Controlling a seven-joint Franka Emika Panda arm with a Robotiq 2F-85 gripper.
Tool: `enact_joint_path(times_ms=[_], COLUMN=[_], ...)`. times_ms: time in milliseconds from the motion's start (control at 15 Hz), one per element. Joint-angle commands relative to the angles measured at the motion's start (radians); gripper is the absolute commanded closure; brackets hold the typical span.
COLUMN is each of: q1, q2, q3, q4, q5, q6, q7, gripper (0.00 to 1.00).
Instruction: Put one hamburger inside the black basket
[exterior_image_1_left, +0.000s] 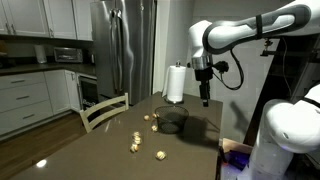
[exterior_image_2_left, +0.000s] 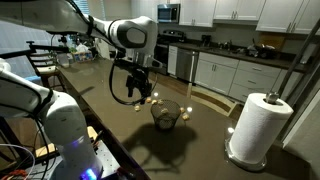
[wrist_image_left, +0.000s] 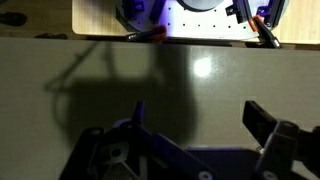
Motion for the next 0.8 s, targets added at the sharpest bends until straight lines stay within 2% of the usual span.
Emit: enact_joint_path(times_ms=[0, 400, 733], q1=[0.004, 0.004, 0.012], q2=[0.000, 0.000, 0.061], q3=[-0.003, -0.003, -0.013], q4=[0.001, 0.001, 0.049], q5=[-0.001, -0.001, 0.000], q6=[-0.002, -0.002, 0.020], q7=[0.002, 0.002, -0.020], gripper=[0.00, 0.00, 0.00])
